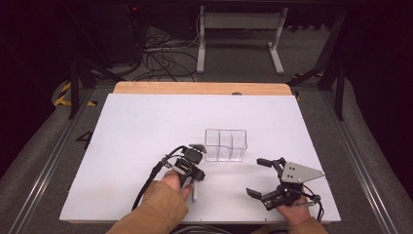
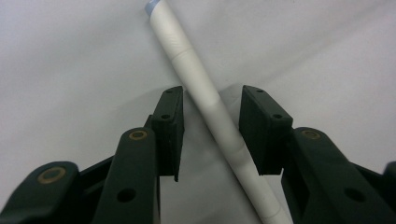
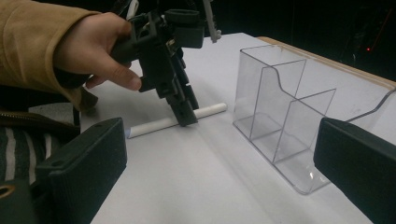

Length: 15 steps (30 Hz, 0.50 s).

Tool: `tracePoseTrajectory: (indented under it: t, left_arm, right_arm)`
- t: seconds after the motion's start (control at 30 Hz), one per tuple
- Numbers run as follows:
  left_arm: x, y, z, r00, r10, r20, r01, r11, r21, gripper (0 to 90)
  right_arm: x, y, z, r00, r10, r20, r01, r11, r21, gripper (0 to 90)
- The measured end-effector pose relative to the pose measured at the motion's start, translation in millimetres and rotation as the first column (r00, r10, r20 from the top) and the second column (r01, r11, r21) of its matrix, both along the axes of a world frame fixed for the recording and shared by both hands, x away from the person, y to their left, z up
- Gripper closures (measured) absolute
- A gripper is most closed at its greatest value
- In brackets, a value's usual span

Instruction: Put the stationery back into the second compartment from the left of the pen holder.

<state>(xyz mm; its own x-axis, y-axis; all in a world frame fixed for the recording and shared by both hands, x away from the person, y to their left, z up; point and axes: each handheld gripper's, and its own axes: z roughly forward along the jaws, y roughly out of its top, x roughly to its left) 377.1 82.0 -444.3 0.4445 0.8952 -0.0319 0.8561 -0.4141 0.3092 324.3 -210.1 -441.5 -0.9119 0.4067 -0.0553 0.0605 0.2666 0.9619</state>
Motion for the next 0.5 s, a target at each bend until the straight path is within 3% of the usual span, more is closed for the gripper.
tracePoseTrajectory:
  t: [0.2, 0.4, 0.5]
  left_arm:
    - [-2.4, 2.7, -1.1, 0.9986, 0.051, 0.014, -0.05, 0.9982, -0.034, 64.8]
    - [-1.4, -1.5, -0.2, 0.9972, 0.074, 0.011, -0.074, 0.9972, -0.006, 66.4]
    - [-0.6, -0.2, 0.5, 0.9957, 0.091, 0.017, -0.091, 0.9959, -0.001, 76.2]
  right_arm:
    - [-3.3, 3.3, -8.5, 0.9996, 0.022, -0.018, -0.023, 0.999, -0.026, 3.1]
    - [-3.2, 3.3, -7.4, 0.9992, 0.034, -0.019, -0.034, 0.999, 0.006, 3.1]
    - [-3.1, 3.7, -7.7, 0.9993, 0.033, -0.016, -0.033, 0.999, 0.001, 3.1]
